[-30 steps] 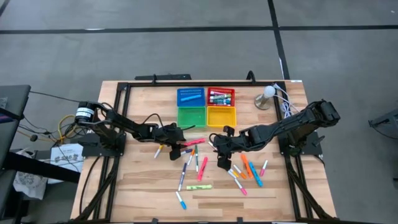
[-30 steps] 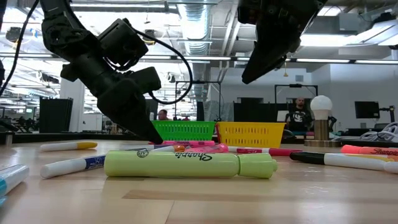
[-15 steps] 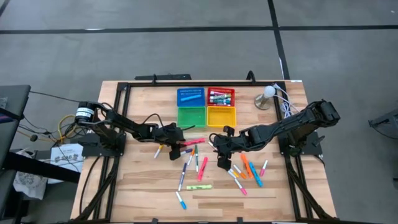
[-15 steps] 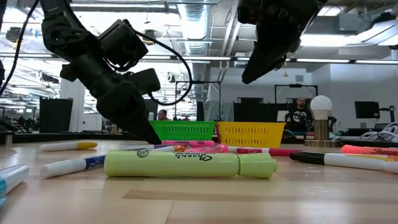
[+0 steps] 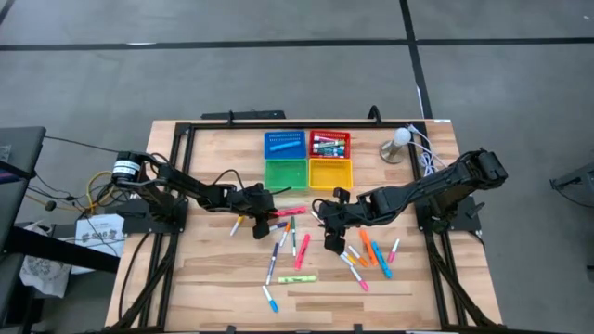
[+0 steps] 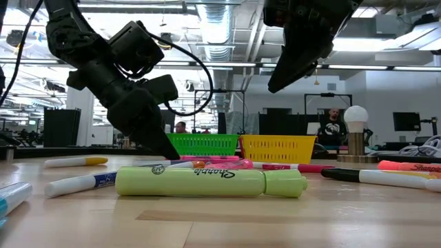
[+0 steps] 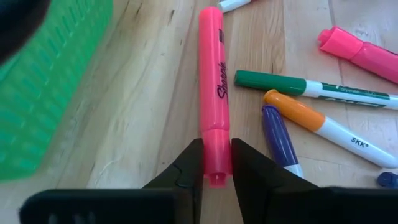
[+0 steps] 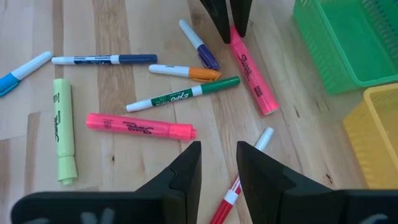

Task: Pick & Place Markers
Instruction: Put the pink highlighter into the blue bin

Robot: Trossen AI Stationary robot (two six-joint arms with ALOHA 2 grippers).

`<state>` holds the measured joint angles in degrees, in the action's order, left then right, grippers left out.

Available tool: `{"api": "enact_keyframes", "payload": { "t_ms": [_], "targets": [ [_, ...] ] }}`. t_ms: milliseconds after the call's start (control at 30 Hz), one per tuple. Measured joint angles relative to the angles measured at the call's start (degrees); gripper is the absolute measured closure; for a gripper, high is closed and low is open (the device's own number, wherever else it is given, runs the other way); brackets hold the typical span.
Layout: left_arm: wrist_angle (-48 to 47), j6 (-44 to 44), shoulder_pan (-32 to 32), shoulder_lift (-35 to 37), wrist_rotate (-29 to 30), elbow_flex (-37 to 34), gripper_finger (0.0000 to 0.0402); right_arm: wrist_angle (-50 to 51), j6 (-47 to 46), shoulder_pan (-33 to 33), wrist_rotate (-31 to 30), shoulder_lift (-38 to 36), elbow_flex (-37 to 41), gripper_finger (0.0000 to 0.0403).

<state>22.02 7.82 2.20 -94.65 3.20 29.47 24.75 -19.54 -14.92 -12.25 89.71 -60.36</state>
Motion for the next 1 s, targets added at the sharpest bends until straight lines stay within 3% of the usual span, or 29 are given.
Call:
{"api": "enact_keyframes", "payload": {
  "t_ms": [533,800,1000],
  "targets": [
    [0.76,1.59,0.02,2.08,0.00,0.00,0.0341,-0.04,-0.56,0.00,0.17,0.00,0.00,0.0311],
    [0.63,-0.27,0.02,9.42,1.14,-0.02,0.0342,-0.16,-0.54,0.00,0.20,0.00,0.00,0.0311],
    [1.00,-4.96,-0.01,17.73,7.87,0.00,0.0339,-0.32,-0.54,0.04,0.17,0.00,0.00,0.0311]
  ]
}}
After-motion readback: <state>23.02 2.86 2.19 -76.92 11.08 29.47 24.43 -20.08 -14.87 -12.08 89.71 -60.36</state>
